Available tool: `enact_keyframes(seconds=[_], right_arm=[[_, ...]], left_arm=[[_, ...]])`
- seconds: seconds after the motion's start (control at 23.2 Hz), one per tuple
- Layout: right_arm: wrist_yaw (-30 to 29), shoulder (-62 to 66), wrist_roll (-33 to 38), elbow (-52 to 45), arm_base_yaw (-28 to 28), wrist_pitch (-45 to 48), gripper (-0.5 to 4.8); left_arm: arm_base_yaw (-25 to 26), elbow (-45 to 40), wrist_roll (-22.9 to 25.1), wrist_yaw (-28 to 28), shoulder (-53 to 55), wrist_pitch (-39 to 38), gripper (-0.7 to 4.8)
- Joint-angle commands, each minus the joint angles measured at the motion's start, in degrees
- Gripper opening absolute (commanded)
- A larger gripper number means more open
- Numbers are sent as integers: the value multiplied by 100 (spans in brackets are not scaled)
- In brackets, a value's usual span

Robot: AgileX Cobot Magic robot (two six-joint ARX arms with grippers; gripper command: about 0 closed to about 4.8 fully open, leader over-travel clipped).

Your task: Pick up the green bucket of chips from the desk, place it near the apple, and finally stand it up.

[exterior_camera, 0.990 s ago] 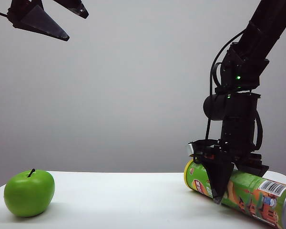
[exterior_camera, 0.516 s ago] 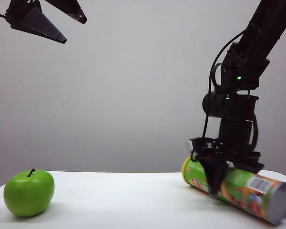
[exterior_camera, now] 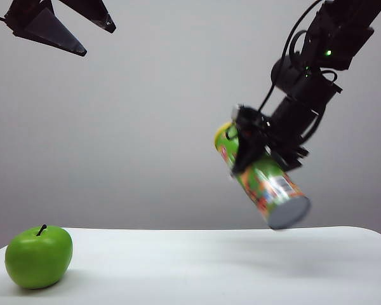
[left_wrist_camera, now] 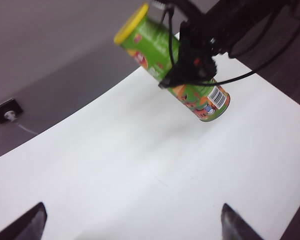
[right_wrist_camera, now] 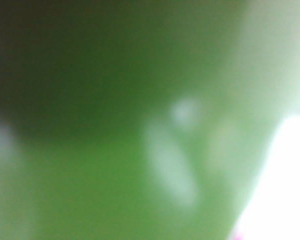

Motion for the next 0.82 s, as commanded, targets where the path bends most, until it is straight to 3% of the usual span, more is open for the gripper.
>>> enact_keyframes(seconds=[0.04,0.13,0.39,0.52,0.56,0.6,0.73,0.82], right_arm=[[-824,-284,225,13,44,807,319],[-1217,-310,227,9,149,1550,349],[-1296,-260,326,-881,820,4664,345],[-625,-260,1290,-2258,1115,7436,314],[-9,-249,1512,-2896,1421,8747,314],[435,-177,1366,-3130,1685,9324,314],[636,400,1185,-3071,2166,9571,314],[1067,789,1152,-3047,2312,9742,314]], left_arm=[[9,13,-195,-175,-37,118,479],[9,13,-391,-535,-129,308,479],[13,9,-546,-861,-743,282,479],[13,-236,-551,-1005,-1235,332,479],[13,-518,-662,-1082,-1499,481,479],[13,-743,-785,-1029,-1668,647,479],[13,-1196,-1036,-1027,-1836,706,479],[13,-1370,-1040,-1021,-1886,710,479]])
